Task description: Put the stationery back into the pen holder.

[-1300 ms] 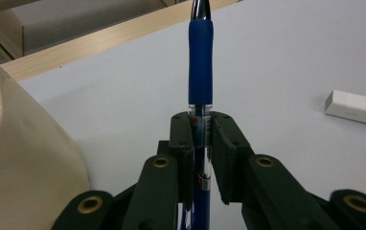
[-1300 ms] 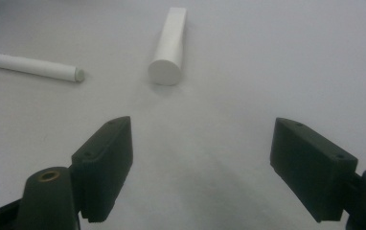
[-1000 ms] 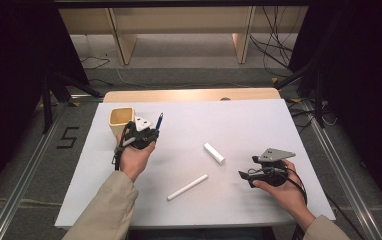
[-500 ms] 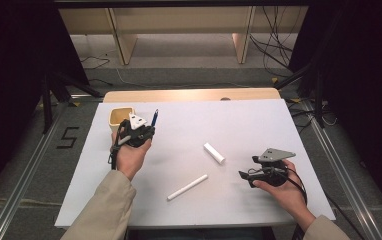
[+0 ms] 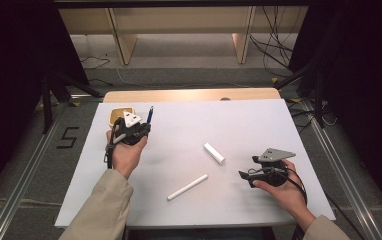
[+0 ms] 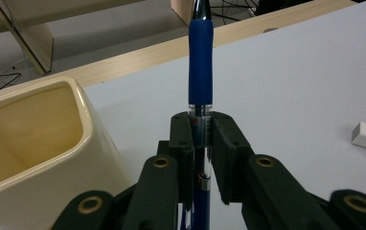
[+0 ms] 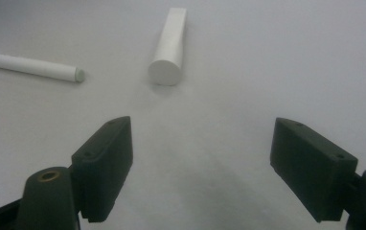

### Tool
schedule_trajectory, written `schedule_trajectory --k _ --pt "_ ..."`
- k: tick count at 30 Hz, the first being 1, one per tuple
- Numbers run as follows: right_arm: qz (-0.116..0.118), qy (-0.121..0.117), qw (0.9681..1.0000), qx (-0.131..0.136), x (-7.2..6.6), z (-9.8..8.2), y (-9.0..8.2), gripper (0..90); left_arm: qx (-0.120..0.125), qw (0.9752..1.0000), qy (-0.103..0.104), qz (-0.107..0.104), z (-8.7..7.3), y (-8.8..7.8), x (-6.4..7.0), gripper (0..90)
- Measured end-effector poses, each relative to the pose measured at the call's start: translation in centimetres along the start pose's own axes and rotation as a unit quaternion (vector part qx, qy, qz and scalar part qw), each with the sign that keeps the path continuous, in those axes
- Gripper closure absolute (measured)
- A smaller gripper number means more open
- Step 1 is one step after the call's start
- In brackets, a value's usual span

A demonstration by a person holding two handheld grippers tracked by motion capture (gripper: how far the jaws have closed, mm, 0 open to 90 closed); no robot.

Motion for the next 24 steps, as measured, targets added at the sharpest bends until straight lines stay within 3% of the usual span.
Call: schedule_trajectory --k 24 --pt "0.0 0.0 1.0 0.0 0.0 0.0 0.0 23.4 0.017 0.9996 -0.012 0.02 0.8 -0.6 -1.5 79.4"
Point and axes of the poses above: each handheld gripper's, and its own axes: y roughly forward along the jaws, z roughly out of its top, x roughly to its right, the point moved 6 cm from there along y, roughly forward along the jaws, and after that the axes turned 12 degrees about x, right-handed, at the moved point
